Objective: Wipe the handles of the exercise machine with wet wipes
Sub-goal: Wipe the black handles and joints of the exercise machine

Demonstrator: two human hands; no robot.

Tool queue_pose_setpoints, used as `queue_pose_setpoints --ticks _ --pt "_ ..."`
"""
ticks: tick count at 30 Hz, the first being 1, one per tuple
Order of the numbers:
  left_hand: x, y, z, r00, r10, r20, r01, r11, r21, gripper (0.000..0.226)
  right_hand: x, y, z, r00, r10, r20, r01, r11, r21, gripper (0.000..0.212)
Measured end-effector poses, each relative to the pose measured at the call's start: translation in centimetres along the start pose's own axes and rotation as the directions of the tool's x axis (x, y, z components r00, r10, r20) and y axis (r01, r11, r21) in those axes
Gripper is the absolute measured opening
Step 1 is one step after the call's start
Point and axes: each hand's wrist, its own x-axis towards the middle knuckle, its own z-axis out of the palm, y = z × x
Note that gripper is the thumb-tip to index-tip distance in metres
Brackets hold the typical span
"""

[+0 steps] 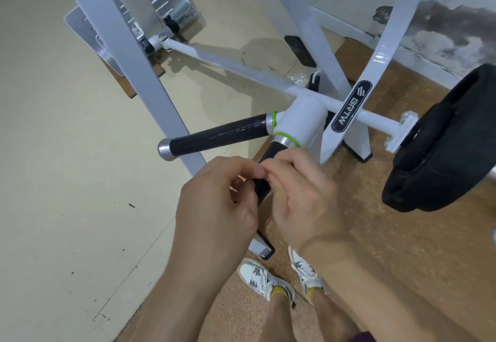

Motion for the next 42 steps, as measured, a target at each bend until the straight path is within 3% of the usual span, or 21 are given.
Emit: queue_pose_setpoints --ticks 2,4,6,8,10,13,14,17,20,22,25,27,30,37,42 --pt "-0.5 0.1 -0.1 0.999 -0.034 0.009 0.034 0.999 -0.018 0.032 1.3 1.4 -0.3 0.999 0.007 -0.050 -0.008 1.000 -0.020 0.015" --pt "-0.9 0.4 -0.4 0.999 -0.044 0.021 0.044 0.999 -0.020 0.035 1.4 1.0 -0.2 0.986 0.111 -0.121 -0.113 0.994 -0.007 0.017" --pt "-1.3 0.7 -0.8 0.999 -0.032 0.018 0.032 0.999 -0.011 0.036 -0.3 -0.8 0.2 0.994 0.108 -0.028 -0.108 0.994 0.024 0.019" --pt "-1.6 0.4 -1.0 0.999 -0.041 0.005 0.041 0.999 -0.020 0.035 -1.0 -0.9 -0.1 0.998 0.013 0.065 -0.016 0.999 0.045 0.019" --pt "-1.6 0.0 -1.0 0.999 -0.042 0.027 0.043 0.999 -0.026 0.035 0.6 1.0 -0.4 1.000 0.009 -0.024 -0.009 1.000 -0.010 0.017" --pt "-0.8 -0.7 -0.8 0.997 0.017 0.076 -0.016 1.000 -0.019 0.036 2.0 2.0 -0.2 0.959 0.165 -0.229 -0.167 0.986 0.011 0.009" --pt "-0.3 -1.0 -0.8 0.995 0.041 0.093 -0.039 0.999 -0.018 0.035 1.6 1.8 0.2 0.922 0.282 -0.266 -0.260 0.959 0.116 0.010" --pt "1.4 -1.7 -1.0 0.982 0.116 0.150 -0.110 0.993 -0.049 0.030 0.5 0.8 0.6 0.727 0.655 -0.207 -0.518 0.720 0.461 0.021" --pt "2.8 -2.2 -1.0 0.948 0.207 0.242 -0.197 0.978 -0.063 0.023 0.1 -0.9 0.7 0.701 0.686 -0.198 -0.571 0.705 0.420 0.019" --pt "3.5 -2.3 -1.0 0.917 0.270 0.294 -0.266 0.962 -0.053 0.020 0.1 -1.8 1.0 0.628 0.749 -0.213 -0.608 0.643 0.466 0.016" --pt "4.1 -2.4 -0.7 0.888 0.322 0.327 -0.328 0.944 -0.038 0.018 0.2 -1.5 1.9 0.411 0.891 -0.190 -0.638 0.430 0.638 0.014" --pt "4.5 -2.1 -0.3 0.890 0.325 0.321 -0.335 0.942 -0.026 0.015 0.3 -1.0 2.6 0.338 0.938 -0.072 -0.570 0.266 0.777 0.019" --pt "4.8 -1.5 0.1 0.892 0.333 0.306 -0.352 0.936 0.009 0.014 0.0 -1.3 3.3 0.323 0.942 0.088 -0.373 0.041 0.927 0.016" --pt "4.6 -0.6 0.6 0.913 0.300 0.277 -0.333 0.939 0.080 0.013 -0.7 -1.1 3.5 0.325 0.946 -0.005 -0.369 0.132 0.920 0.021" --pt "4.1 -0.3 0.8 0.915 0.307 0.261 -0.352 0.924 0.146 0.014 -2.8 -2.5 3.4 0.429 0.902 0.051 -0.451 0.165 0.877 0.012"
